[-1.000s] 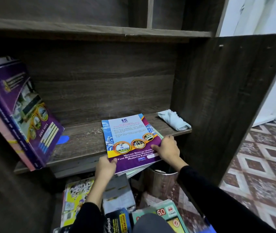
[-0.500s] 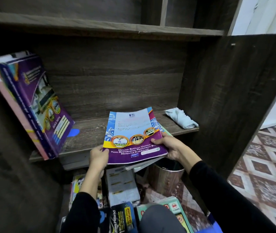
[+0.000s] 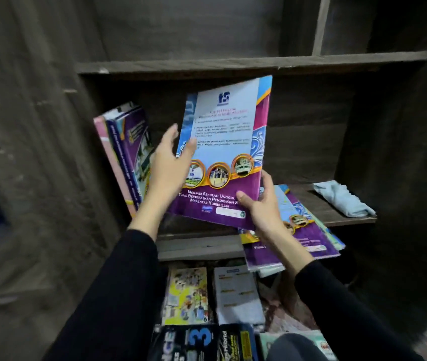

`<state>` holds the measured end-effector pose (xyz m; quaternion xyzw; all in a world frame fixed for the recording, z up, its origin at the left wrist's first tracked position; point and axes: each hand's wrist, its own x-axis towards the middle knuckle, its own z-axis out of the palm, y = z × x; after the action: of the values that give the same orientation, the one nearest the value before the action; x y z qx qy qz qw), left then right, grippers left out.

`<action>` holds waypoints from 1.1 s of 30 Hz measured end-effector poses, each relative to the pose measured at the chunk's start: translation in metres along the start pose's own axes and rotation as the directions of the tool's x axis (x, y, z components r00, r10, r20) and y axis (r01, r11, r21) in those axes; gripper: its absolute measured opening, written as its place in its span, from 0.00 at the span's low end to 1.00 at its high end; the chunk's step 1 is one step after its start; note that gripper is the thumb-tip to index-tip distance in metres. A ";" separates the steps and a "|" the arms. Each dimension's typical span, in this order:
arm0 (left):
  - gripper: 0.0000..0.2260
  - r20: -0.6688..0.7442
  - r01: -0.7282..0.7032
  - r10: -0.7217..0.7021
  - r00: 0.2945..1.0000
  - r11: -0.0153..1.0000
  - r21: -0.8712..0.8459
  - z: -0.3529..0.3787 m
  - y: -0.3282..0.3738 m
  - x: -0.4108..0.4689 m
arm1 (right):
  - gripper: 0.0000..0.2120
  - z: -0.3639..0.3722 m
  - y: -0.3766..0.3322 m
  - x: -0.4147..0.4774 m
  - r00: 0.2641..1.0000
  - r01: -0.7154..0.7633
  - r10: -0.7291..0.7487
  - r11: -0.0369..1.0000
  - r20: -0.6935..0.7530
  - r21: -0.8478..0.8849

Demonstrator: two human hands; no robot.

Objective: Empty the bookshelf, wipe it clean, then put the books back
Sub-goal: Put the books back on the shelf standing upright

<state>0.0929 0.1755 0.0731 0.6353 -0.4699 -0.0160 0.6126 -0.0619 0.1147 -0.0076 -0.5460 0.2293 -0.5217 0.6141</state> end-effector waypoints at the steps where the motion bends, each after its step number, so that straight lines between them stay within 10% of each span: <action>1: 0.27 0.017 -0.067 0.066 0.998 0.998 0.016 -0.005 0.014 0.008 | 0.24 0.015 0.006 0.000 0.998 0.061 -0.062 0.995 -0.002 -0.079; 9: 0.54 0.186 -0.247 0.204 0.961 0.937 0.245 -0.048 0.041 0.037 | 0.25 0.109 0.059 -0.011 0.967 0.249 -0.249 0.859 0.060 -0.448; 21: 0.51 0.083 -0.214 0.230 0.970 0.632 0.745 -0.108 -0.013 0.044 | 0.38 0.141 0.084 0.021 0.748 0.145 0.179 0.896 0.639 -0.420; 33: 0.45 0.110 -0.218 0.275 0.955 0.399 0.890 -0.106 -0.037 0.051 | 0.45 0.129 0.119 0.042 0.721 -0.065 0.331 0.907 0.608 -0.416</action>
<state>0.2060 0.2174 0.0985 0.7856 -0.4784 0.3422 0.1920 0.1091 0.1166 -0.0650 -0.7718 0.1457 -0.1695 0.5953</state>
